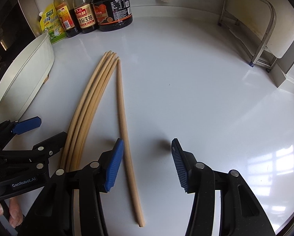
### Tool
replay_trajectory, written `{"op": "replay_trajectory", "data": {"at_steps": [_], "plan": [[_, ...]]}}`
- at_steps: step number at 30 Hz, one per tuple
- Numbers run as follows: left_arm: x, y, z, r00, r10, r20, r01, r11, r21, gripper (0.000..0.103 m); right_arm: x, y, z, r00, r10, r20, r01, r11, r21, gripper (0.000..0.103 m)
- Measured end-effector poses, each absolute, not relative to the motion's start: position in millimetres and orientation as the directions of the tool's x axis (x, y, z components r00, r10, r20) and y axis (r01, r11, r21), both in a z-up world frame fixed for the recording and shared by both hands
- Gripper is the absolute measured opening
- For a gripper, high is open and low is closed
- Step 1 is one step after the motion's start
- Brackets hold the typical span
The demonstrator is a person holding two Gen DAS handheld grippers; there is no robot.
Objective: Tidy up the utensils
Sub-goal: 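Move the open right tool back over the chopstick pile, then close the right tool on one wooden chopstick from the pile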
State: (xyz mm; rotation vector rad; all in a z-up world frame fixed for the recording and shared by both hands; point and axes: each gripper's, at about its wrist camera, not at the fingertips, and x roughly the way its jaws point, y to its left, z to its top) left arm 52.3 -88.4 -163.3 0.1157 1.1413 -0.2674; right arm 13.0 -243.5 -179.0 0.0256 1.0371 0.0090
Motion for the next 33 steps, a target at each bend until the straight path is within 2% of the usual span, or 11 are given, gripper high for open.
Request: {"op": "replay_trajectory", "data": {"at_steps": [12, 14, 16, 17, 19, 20, 21, 22, 33], "plan": [[73, -93, -164, 0.403, -0.123, -0.907, 0.241, 0.970, -0.025, 0.080, 15, -234, -182, 0.520, -0.015, -0.854, -0.019, 0.999, -0.029, 0.048], [76, -93, -163, 0.412, -0.120, -0.903, 0.238, 0.971, -0.020, 0.073, 17, -234, -182, 0.524, -0.013, -0.852, -0.025, 0.999, -0.030, 0.048], [79, -97, -161, 0.420, -0.114, -0.900, 0.250, 0.968, -0.006, 0.059, 17, -232, -182, 0.527, -0.006, -0.850, -0.034, 0.999, -0.029, 0.044], [80, -98, -160, 0.420, -0.120, -0.899, 0.257, 0.966, -0.009, 0.055, 18, -231, -182, 0.527, -0.003, -0.850, -0.041, 0.999, -0.030, 0.040], [81, -101, -159, 0.422, -0.128, -0.897, 0.272, 0.962, -0.010, 0.037, 19, -228, -182, 0.527, 0.004, -0.850, -0.054, 0.998, -0.028, 0.032], [80, -102, -158, 0.422, -0.136, -0.896, 0.281, 0.960, -0.013, 0.032, 19, -227, -181, 0.527, 0.008, -0.850, -0.058, 0.998, -0.027, 0.023], [80, -103, -158, 0.419, -0.145, -0.896, 0.288, 0.958, -0.020, 0.019, 20, -227, -181, 0.527, 0.008, -0.850, -0.061, 0.998, -0.028, 0.012], [80, -103, -158, 0.415, -0.152, -0.897, 0.292, 0.956, -0.027, 0.008, 21, -226, -181, 0.524, 0.010, -0.851, -0.062, 0.998, -0.026, 0.008], [72, -94, -141, 0.397, -0.210, -0.893, 0.296, 0.951, -0.092, 0.008, 18, -241, -167, 0.522, 0.086, -0.849, 0.003, 0.995, 0.103, 0.006]]}}
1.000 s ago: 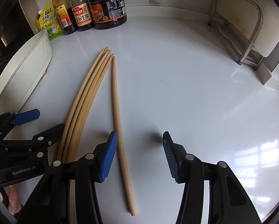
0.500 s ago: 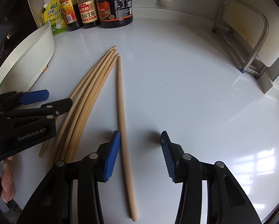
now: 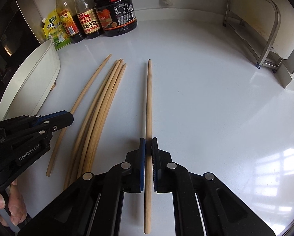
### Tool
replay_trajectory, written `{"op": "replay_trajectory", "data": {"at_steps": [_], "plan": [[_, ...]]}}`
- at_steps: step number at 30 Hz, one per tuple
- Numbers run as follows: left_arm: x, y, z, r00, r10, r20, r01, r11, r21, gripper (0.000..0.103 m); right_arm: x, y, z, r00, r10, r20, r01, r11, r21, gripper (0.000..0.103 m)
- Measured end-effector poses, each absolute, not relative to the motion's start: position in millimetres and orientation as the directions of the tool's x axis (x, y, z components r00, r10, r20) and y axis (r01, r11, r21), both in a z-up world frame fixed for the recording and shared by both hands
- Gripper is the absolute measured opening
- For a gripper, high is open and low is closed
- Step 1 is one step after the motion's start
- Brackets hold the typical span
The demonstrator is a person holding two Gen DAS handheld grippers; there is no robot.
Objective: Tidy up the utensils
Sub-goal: 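Close the right tool on one wooden chopstick from the pile, then lift the chopstick with the right tool and carry it over the basin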
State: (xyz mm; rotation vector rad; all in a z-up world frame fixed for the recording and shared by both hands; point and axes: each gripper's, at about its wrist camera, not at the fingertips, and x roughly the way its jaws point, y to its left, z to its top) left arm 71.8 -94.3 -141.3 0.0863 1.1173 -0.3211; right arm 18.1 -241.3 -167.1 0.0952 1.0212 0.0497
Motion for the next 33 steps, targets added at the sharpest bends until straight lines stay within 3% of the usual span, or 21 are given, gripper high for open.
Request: {"op": "replay_trajectory", "data": {"at_steps": [13, 23, 33], "plan": [[67, -58, -74, 0.475, -0.258, -0.841, 0.312, 0.943, -0.113, 0.008, 22, -207, -106, 0.579, 0.124, -0.806, -0.039, 0.991, 0.124, 0.006], [82, 16, -32, 0.562, -0.216, -0.798, 0.262, 0.962, -0.075, 0.008, 57, -126, -63, 0.624, 0.211, -0.752, -0.166, 0.977, 0.137, 0.006], [103, 96, -28, 0.590, -0.139, -0.795, 0.168, 0.985, -0.047, 0.008, 95, -39, -61, 0.588, 0.301, -0.751, -0.293, 0.944, 0.150, 0.006]]}}
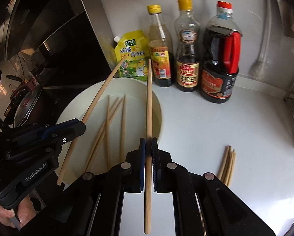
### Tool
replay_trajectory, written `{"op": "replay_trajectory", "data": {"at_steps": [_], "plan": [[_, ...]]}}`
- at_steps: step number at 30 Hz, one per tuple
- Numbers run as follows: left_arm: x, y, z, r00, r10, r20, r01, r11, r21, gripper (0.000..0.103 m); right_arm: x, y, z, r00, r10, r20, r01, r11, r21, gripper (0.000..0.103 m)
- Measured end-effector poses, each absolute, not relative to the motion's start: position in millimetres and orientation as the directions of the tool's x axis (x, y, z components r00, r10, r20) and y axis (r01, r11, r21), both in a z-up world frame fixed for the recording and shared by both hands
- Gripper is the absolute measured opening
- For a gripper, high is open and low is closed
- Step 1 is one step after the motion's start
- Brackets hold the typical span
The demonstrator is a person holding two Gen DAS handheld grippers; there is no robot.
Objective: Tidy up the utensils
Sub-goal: 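Lift the chopstick with the right tool and carry it over the basin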
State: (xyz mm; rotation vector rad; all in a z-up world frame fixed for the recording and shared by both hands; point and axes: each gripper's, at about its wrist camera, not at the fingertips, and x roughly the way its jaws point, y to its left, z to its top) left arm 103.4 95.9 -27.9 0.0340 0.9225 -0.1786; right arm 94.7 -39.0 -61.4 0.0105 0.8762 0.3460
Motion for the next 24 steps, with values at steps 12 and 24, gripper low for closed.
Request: {"op": "replay_trajectory", "data": {"at_steps": [12, 24], "plan": [[127, 152, -55, 0.547, -0.097, -0.831, 0.097, 0.994, -0.052, 0.008, 135, 28, -90, 0.488, 0.341, -0.804, -0.352, 0.919, 0.176, 0.006], [150, 170, -93, 0.463, -0.081, -0.883, 0.071, 0.996, -0.054, 0.008, 161, 46, -123, 0.415, 0.294, -0.861, -0.315, 0.934, 0.168, 0.006]]}}
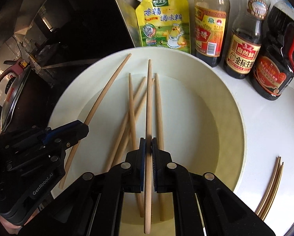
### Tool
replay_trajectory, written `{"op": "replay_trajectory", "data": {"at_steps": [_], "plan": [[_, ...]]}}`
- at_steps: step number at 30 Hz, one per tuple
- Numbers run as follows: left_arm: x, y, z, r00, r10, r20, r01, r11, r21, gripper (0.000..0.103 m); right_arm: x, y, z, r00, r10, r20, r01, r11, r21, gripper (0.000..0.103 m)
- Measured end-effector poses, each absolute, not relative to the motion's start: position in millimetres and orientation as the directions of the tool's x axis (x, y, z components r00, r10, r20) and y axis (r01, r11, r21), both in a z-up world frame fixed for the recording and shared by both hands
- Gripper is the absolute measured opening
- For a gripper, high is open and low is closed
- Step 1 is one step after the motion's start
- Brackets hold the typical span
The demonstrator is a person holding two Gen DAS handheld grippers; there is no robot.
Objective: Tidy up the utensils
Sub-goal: 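Lift the chopstick with the right tool and carry it over the basin, then open the right tool to drop the chopstick into the water, then move the open right tool back and position it over the chopstick pile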
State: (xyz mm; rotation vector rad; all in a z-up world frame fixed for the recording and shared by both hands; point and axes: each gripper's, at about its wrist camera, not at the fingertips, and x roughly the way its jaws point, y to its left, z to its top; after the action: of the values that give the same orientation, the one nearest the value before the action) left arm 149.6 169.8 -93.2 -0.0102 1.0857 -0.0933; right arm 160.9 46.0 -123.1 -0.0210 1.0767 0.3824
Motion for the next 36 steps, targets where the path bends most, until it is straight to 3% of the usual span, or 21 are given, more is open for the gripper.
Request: {"op": "replay_trajectory", "data": {"at_steps": [4, 7, 10, 23, 36], "plan": [[150, 171, -95, 0.460, -0.088, -0.883, 0.066, 0.996, -0.064, 0.010, 162, 40, -125, 0.413, 0.285, -0.865, -0.292, 0.941, 0.170, 0.007], [149, 174, -91, 0.478, -0.084, -0.874, 0.056, 0.996, -0.064, 0.029, 161, 35, -121, 0.429, 0.282, -0.858, -0.281, 0.944, 0.170, 0.010], [147, 176, -86, 0.492, -0.079, -0.867, 0.045, 0.997, -0.065, 0.040, 159, 34, -117, 0.442, 0.276, -0.853, -0.284, 0.946, 0.159, 0.011], [127, 182, -70, 0.522, -0.054, -0.851, 0.010, 0.998, -0.057, 0.048, 140, 34, -98, 0.477, 0.274, -0.835, -0.311, 0.941, 0.131, 0.012], [91, 155, -47, 0.557, -0.057, -0.828, 0.043, 0.998, -0.040, 0.052, 92, -4, -77, 0.559, 0.249, -0.791, -0.266, 0.957, 0.113, 0.023]]}}
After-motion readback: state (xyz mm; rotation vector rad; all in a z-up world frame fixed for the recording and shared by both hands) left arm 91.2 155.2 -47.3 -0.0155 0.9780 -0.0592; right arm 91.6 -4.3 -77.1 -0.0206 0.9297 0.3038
